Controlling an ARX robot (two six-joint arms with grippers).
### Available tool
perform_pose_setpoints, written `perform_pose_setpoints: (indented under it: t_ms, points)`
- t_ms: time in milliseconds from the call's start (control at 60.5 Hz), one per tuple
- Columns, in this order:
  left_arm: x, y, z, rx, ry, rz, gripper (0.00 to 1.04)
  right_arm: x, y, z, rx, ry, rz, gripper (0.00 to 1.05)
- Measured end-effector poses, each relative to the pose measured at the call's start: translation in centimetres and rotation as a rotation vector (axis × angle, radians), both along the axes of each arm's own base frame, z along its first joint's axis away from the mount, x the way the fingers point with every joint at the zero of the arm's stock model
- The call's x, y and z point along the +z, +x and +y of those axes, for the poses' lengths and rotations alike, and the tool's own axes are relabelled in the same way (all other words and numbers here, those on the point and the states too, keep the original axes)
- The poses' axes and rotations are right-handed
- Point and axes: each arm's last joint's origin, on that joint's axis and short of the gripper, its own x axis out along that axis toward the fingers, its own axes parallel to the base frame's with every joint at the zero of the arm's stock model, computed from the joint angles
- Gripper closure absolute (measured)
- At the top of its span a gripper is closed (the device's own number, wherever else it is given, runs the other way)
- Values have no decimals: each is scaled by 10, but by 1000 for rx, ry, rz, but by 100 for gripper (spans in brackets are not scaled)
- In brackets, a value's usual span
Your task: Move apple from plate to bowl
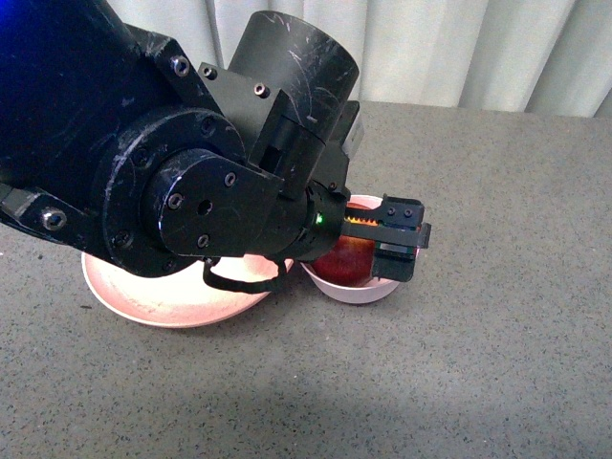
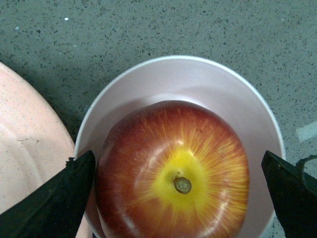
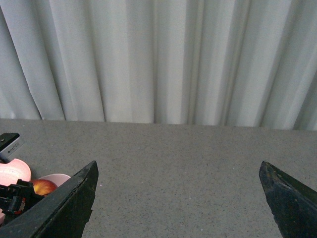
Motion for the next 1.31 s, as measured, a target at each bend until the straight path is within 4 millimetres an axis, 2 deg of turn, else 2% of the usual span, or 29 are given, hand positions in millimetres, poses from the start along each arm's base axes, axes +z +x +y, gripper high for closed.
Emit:
perform_pose_setpoints:
  t_ms: [83,231,479,711,876,975,1058,1074,1157,1256,1306]
  points:
    - [8,0,1,10,-6,-18,7,0,0,0,0,0,0,9]
    - [37,-6,6,23,-43,-72,7,0,0,0,0,0,0,9]
    - [79,-33,25,78,-99,-189,7,0,0,0,0,0,0,9]
    - [94,-59,47,125,-111,-255,7,0,0,0,0,0,0,9]
    - [96,-65,57,174,-88,-300,8,0,0,0,0,0,0,9]
    - [86,-73,73,384,-2,-586,24,0,0,0,2,0,0,9]
    - [84,-89,100,477,9,-708,38,0,0,0,-3,0,0,9]
    - [87,-94,109,492,7,-739,44,0,0,0,-3,0,0,9]
    - [94,-111,133,493,3,-782,63,0,0,0,-2,0,0,9]
    - [92,-125,149,485,17,-774,80,0,0,0,1,0,0,9]
    - [90,-135,162,496,27,-768,94,0,0,0,1,0,0,9]
